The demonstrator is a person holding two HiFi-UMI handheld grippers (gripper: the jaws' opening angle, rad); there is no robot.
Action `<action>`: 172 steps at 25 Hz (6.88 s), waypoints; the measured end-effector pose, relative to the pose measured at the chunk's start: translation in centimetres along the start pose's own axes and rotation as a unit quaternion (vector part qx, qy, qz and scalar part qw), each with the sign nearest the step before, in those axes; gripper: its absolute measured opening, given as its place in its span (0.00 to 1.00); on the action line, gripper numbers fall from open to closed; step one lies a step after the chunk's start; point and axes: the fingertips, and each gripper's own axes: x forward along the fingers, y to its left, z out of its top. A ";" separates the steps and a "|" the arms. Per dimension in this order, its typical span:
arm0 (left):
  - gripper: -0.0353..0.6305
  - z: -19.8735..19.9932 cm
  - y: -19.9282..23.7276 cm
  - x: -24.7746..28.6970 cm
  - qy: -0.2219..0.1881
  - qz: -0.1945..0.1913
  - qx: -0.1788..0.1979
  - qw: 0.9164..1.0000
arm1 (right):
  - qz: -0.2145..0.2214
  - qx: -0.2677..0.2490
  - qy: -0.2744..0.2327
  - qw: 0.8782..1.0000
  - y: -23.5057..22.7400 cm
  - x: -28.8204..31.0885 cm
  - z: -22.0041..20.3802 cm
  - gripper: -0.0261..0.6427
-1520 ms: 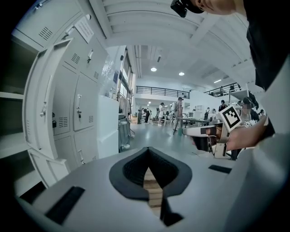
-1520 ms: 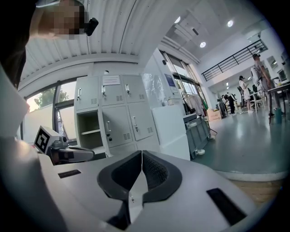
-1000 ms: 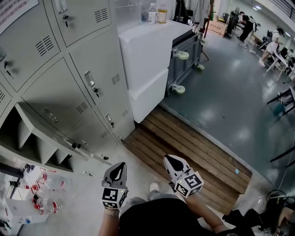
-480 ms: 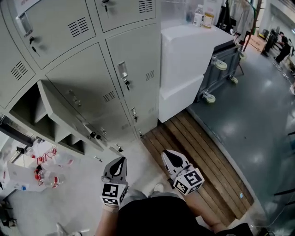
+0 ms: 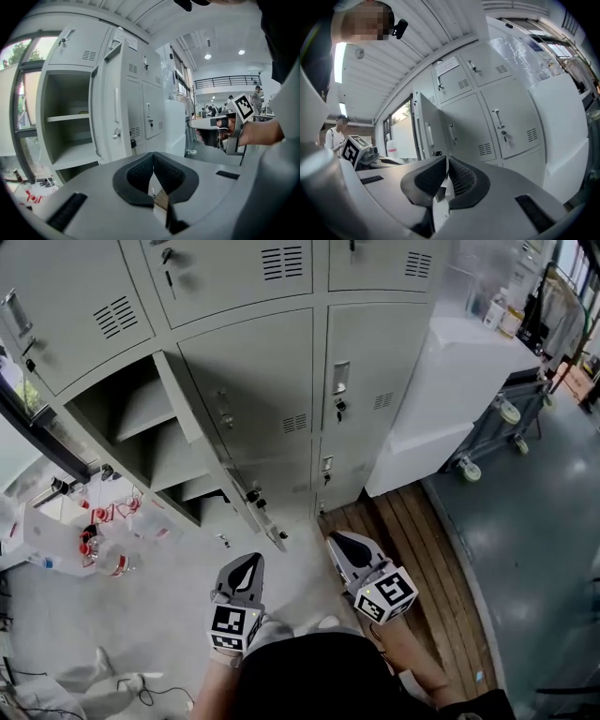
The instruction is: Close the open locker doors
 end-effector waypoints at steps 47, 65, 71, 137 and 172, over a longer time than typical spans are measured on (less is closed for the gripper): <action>0.08 -11.5 22.9 -12.8 0.028 0.019 -0.059 0.998 | 0.096 -0.010 0.064 0.993 21.7 24.5 -5.0 0.26; 0.08 -12.7 31.1 -15.8 0.038 0.136 -0.103 0.985 | 0.274 -0.034 0.088 0.957 30.0 35.4 -5.1 0.25; 0.08 -12.8 33.5 -14.9 0.044 0.168 -0.115 0.978 | 0.313 -0.030 0.097 0.944 30.2 38.7 -5.2 0.25; 0.08 -12.1 21.5 -6.3 0.061 -0.066 -0.063 0.994 | 0.001 0.022 0.108 0.994 14.6 21.1 -9.1 0.23; 0.08 -15.2 12.2 2.3 0.164 -0.075 -0.102 0.978 | 0.031 0.048 0.260 0.964 1.1 16.6 -20.5 0.28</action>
